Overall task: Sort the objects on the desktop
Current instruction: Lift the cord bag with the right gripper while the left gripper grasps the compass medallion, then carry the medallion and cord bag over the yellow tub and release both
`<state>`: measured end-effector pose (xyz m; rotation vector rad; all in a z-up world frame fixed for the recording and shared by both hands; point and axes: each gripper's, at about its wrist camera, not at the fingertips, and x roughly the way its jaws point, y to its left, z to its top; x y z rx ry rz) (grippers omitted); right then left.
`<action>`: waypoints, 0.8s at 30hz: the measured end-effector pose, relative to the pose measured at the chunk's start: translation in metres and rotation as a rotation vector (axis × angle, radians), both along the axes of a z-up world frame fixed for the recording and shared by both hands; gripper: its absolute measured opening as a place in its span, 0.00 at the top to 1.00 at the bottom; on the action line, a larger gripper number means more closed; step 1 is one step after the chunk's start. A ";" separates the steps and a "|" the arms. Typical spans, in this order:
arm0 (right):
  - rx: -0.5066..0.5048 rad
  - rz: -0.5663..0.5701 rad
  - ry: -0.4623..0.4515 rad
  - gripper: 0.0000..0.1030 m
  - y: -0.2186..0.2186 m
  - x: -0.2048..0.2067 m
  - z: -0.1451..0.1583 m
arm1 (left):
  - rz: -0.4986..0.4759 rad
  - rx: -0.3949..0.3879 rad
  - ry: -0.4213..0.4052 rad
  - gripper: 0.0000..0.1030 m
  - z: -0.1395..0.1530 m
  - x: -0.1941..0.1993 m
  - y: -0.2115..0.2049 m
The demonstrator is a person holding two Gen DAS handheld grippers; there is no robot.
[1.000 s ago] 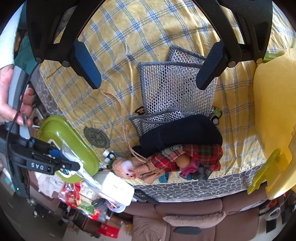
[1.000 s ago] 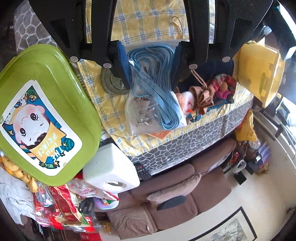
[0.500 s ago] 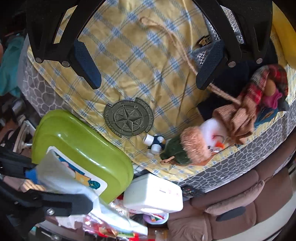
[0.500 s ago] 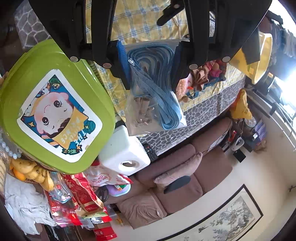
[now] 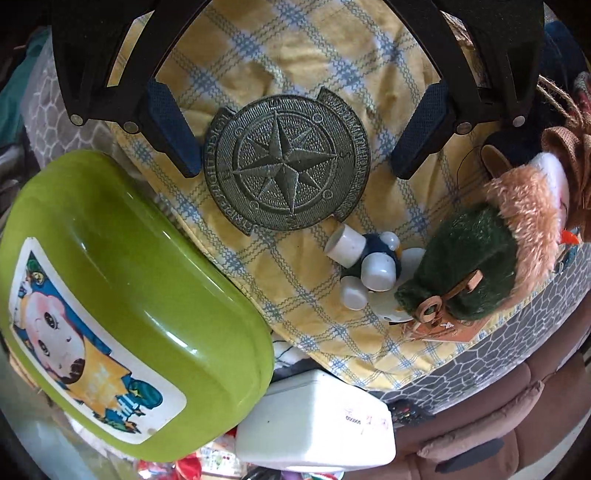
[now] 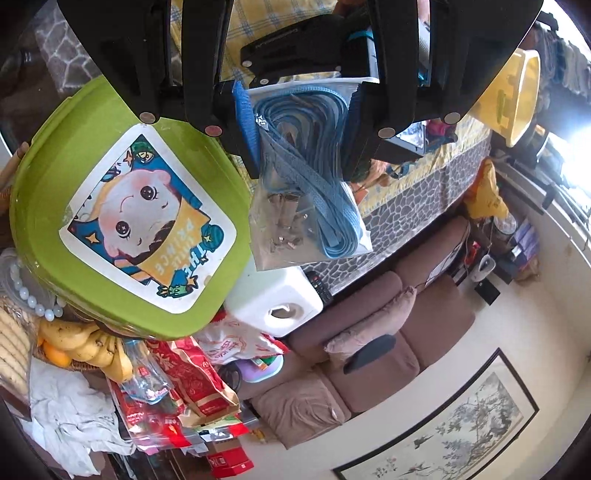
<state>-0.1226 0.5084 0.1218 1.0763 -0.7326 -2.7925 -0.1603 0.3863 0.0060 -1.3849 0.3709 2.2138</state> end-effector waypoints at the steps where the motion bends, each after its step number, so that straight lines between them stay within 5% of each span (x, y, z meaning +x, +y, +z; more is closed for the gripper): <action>1: 0.004 -0.001 -0.002 0.59 0.000 0.000 0.000 | 0.006 -0.011 0.004 0.00 -0.001 -0.001 0.003; 4: 0.014 -0.003 -0.006 0.59 0.000 0.000 -0.001 | 0.024 -0.005 0.012 0.05 0.000 -0.004 0.005; 5: 0.014 -0.003 -0.007 0.59 0.000 0.000 -0.001 | 0.022 0.006 0.025 0.17 0.002 -0.002 0.003; 14: 0.011 0.008 -0.002 0.59 -0.003 -0.001 0.000 | 0.045 0.085 0.006 0.19 0.018 0.016 -0.037; 24: 0.029 0.076 0.031 0.59 -0.041 -0.005 0.012 | 0.069 0.226 0.111 0.19 0.103 0.063 -0.136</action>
